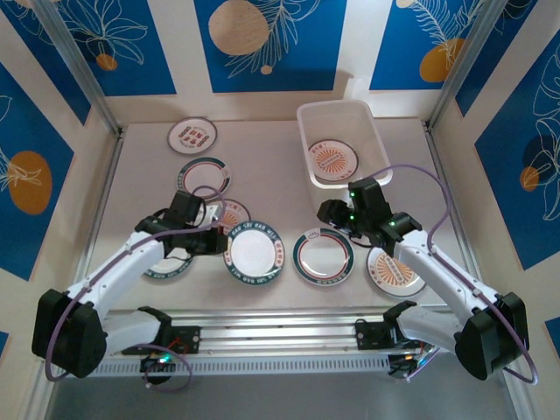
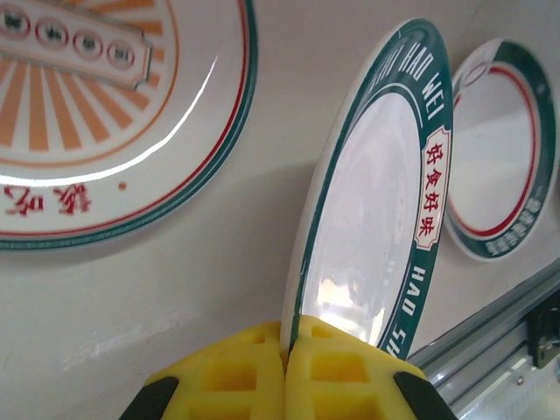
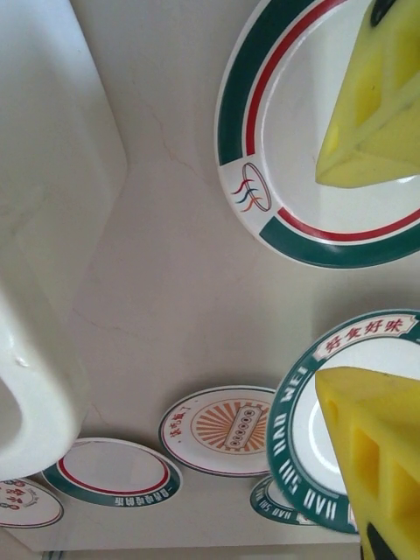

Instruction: Place the plates into the plastic bin on the countertop

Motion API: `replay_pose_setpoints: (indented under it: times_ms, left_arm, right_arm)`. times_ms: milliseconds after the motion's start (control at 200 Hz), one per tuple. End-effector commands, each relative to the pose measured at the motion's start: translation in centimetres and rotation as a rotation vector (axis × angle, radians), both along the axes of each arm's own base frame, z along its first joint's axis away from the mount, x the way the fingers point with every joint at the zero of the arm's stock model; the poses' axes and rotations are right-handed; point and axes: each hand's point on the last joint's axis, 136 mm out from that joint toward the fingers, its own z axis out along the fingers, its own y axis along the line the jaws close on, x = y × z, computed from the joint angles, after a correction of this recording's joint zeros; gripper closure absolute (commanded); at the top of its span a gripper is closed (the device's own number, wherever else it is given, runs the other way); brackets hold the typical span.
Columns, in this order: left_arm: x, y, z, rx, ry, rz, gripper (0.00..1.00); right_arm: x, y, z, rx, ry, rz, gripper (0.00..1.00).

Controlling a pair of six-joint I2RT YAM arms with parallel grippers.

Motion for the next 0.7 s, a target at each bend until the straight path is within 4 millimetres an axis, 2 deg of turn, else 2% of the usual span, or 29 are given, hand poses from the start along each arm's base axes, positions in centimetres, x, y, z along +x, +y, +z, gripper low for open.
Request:
replay_pose_setpoints:
  times_ms: [0, 215, 440, 620, 695]
  left_arm:
    - [1.6, -1.3, 3.9, -0.117, -0.079, 0.007, 1.00]
    - [3.1, -2.0, 6.6, -0.220, -0.118, 0.019, 1.00]
    - [4.5, -2.3, 9.1, -0.324, -0.154, 0.034, 1.00]
    - [5.2, -3.3, 9.7, -0.400, -0.152, 0.023, 1.00]
    - [5.3, -3.5, 10.2, -0.419, -0.160, 0.015, 1.00]
  right_arm:
    - [-0.2, 0.4, 1.0, 0.004, -0.011, 0.003, 0.38]
    - [0.0, 1.7, 2.0, -0.012, -0.032, 0.055, 0.31]
    - [0.1, 4.4, 2.8, 0.045, -0.091, 0.156, 0.26]
    - [0.4, 6.0, 3.5, 0.068, -0.125, 0.218, 0.26]
    - [0.4, 6.2, 3.1, 0.060, -0.107, 0.222, 0.27]
